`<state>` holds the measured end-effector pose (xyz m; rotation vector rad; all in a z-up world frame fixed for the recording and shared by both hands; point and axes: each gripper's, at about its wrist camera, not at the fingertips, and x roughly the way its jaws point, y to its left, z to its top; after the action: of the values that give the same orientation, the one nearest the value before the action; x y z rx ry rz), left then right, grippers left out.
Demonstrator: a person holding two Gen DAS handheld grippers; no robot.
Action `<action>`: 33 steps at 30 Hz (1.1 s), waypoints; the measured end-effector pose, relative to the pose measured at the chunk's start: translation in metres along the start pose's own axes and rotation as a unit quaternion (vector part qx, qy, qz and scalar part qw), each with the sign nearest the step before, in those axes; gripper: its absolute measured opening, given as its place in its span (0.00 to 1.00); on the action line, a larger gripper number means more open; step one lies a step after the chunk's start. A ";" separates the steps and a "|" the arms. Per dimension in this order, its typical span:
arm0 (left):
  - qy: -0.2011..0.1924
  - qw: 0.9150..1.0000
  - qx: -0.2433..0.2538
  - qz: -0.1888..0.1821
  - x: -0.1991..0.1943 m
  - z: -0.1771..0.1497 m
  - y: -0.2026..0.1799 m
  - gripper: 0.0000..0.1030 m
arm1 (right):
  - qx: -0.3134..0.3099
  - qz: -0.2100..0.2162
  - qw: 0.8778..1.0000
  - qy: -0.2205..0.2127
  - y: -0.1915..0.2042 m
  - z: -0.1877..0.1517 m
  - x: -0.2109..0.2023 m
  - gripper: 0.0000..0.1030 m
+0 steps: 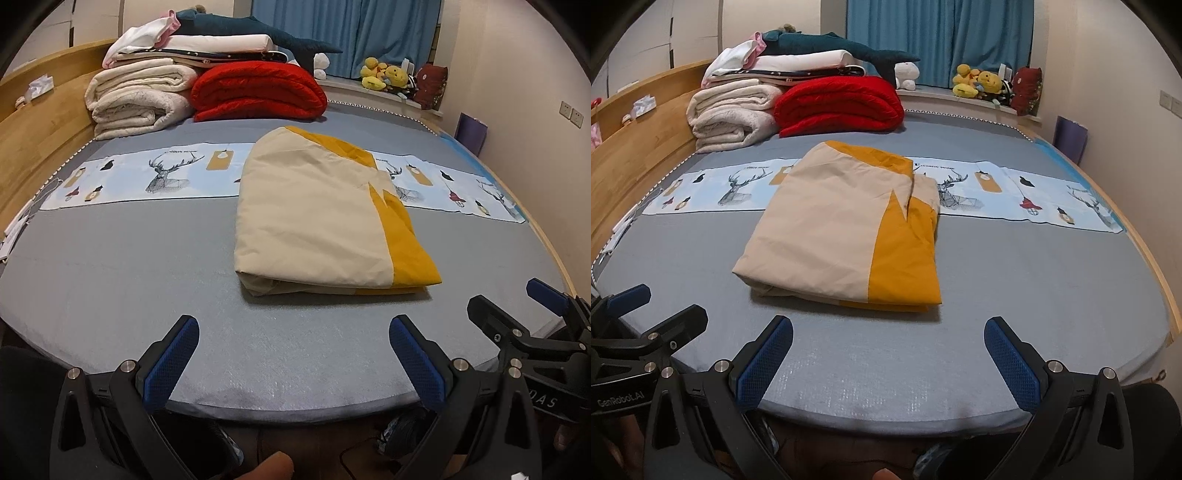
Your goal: Fold large clothes
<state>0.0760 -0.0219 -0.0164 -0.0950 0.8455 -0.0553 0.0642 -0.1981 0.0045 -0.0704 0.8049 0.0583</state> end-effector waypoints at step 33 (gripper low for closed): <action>0.001 1.000 0.005 -0.009 0.008 0.001 -0.005 0.99 | 0.001 -0.001 1.000 0.003 -0.004 0.003 0.006 1.00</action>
<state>0.0817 -0.0271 -0.0209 -0.0920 0.8471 -0.0762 0.0707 -0.2013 0.0020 -0.0690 0.8109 0.0562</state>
